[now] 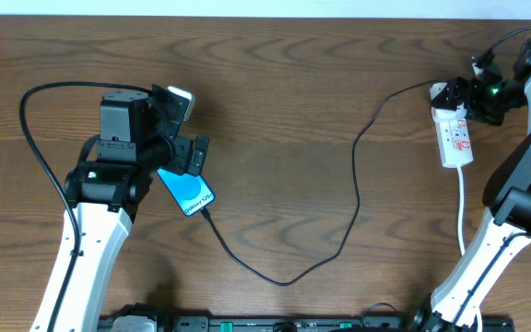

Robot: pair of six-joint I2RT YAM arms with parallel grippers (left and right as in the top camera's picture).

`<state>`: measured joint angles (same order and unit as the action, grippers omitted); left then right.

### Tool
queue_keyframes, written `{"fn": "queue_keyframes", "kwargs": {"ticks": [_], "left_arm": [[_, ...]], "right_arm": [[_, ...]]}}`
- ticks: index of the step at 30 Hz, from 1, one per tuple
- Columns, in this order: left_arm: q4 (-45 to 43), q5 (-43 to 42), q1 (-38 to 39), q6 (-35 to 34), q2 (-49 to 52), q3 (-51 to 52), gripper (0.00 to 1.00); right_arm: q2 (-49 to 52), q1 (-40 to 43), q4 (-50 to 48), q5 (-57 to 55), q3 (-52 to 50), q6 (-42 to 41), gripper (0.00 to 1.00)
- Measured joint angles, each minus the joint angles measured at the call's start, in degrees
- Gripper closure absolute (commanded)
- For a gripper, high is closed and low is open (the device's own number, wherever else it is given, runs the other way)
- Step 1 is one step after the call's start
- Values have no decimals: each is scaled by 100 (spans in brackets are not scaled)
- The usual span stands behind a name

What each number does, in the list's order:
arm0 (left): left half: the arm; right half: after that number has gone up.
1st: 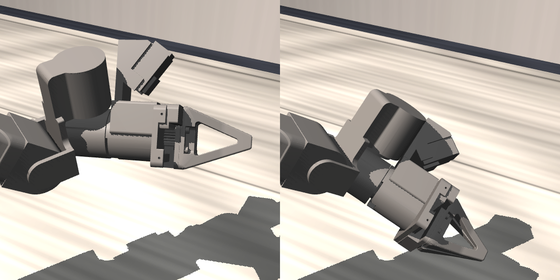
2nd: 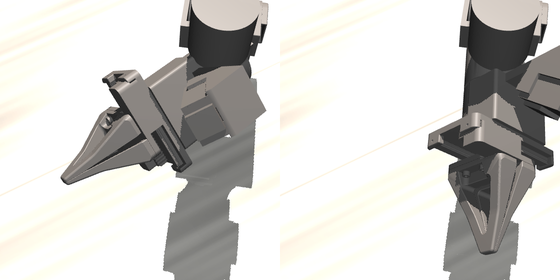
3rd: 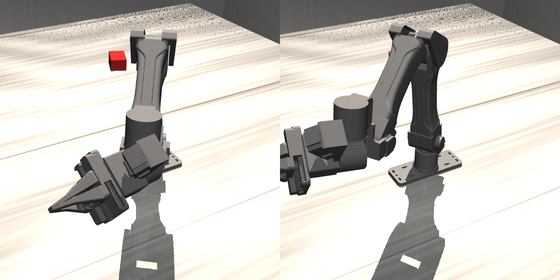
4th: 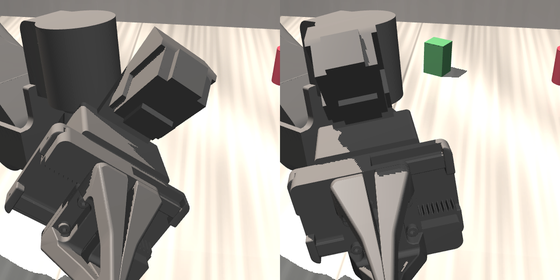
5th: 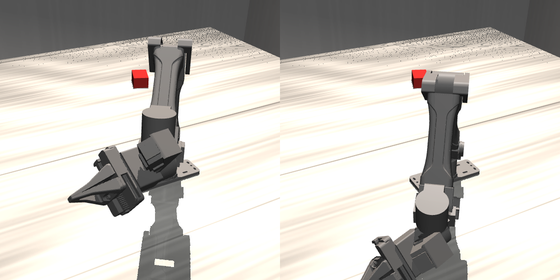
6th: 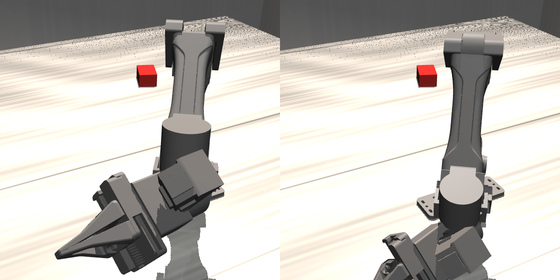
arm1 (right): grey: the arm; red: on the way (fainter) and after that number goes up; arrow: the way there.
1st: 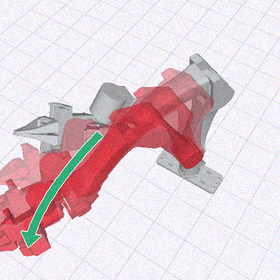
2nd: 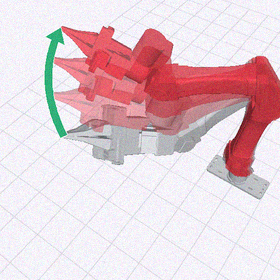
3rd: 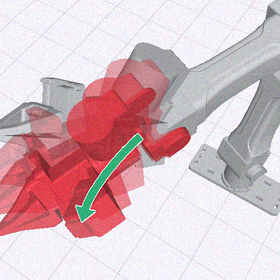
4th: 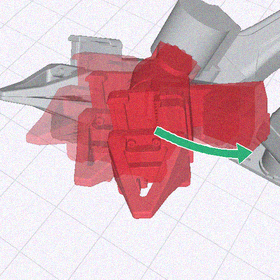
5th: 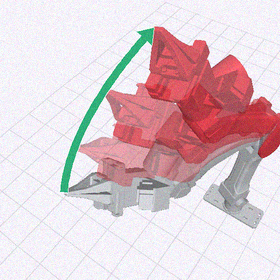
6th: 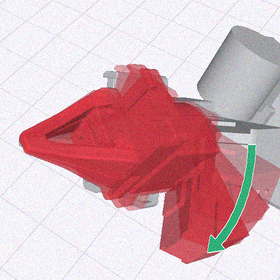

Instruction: Plug charger to phone and switch on socket

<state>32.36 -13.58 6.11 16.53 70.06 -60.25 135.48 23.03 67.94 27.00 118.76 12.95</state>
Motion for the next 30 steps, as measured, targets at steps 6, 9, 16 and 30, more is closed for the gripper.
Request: {"fn": "queue_keyframes", "kwargs": {"ticks": [6, 9, 16, 30], "left_arm": [[0, 0, 0, 0, 0, 0, 2], [-2, 0, 0, 0, 0, 0, 2], [0, 0, 0, 0, 0, 0, 2], [0, 0, 0, 0, 0, 0, 2]], "right_arm": [[0, -17, -42, -26, -31, -22, 1], [0, -31, -127, -50, -105, -24, 1], [0, -33, -291, -127, -317, -39, 1], [-2, -28, -293, -68, -330, -61, 1]]}}
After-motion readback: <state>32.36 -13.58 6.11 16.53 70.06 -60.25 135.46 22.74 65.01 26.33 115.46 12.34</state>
